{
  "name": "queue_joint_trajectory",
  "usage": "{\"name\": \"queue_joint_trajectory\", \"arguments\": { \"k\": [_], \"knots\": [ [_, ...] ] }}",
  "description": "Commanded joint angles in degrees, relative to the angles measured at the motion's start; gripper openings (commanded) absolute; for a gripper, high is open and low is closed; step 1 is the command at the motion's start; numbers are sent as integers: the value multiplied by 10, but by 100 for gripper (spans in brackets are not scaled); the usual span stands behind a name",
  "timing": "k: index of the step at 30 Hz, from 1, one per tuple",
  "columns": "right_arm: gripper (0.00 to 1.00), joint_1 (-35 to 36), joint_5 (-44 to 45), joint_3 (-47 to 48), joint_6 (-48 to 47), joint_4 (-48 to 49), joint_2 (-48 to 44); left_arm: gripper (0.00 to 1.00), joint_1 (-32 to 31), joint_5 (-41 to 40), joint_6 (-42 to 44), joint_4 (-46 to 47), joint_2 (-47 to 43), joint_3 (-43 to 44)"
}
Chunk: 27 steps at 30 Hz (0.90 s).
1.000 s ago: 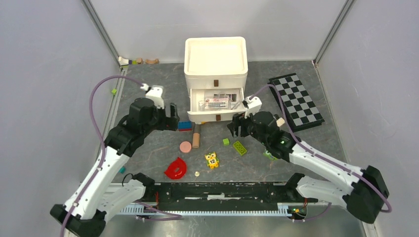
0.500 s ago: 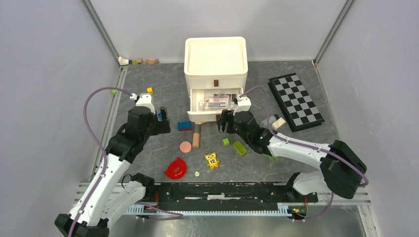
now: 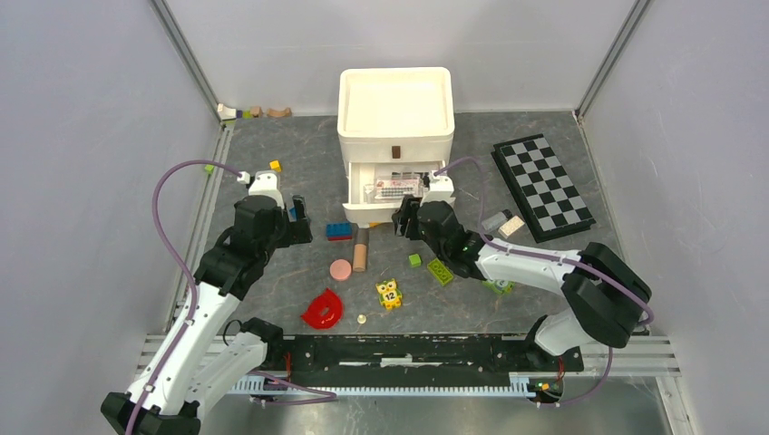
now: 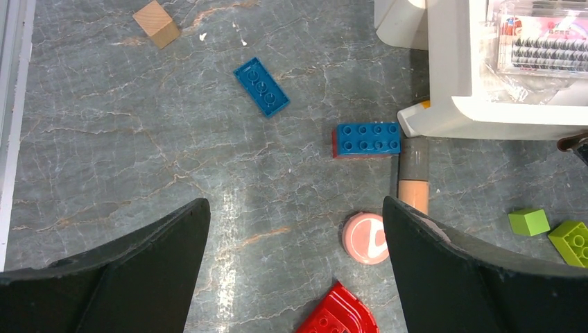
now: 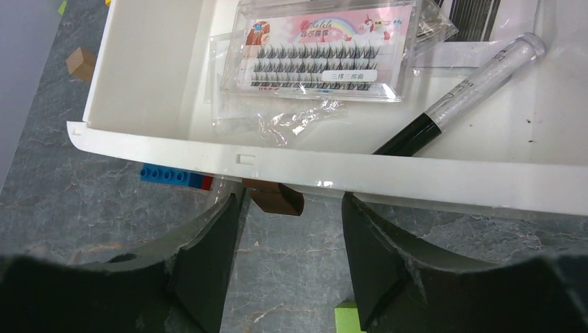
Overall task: Organize the makeup
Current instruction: Close the drawer in the storage box.
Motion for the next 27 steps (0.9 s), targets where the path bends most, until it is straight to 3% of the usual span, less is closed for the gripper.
{"name": "queue_joint_trajectory", "arguments": {
  "k": [1, 9, 14, 18, 20, 24, 27],
  "knots": [
    [60, 0, 6, 35, 13, 47, 24, 100, 3, -10, 2, 30, -3, 0],
    [33, -1, 6, 31, 7, 65, 26, 100, 3, -3, 5, 33, -1, -1],
    [11, -1, 1, 23, 5, 83, 13, 100, 3, -1, 6, 34, 1, -1],
    [4, -1, -9, 25, 2, 88, 9, 100, 3, -1, 6, 34, 0, -1],
    [9, -1, -11, 27, 3, 85, 12, 100, 3, 0, 7, 34, 0, -2],
    [37, -1, -20, 26, 14, 73, 21, 100, 3, 1, 7, 35, 0, -2],
    [41, 0, -32, 27, 22, 72, 31, 100, 3, 3, 8, 35, 0, -2]
  ]
}}
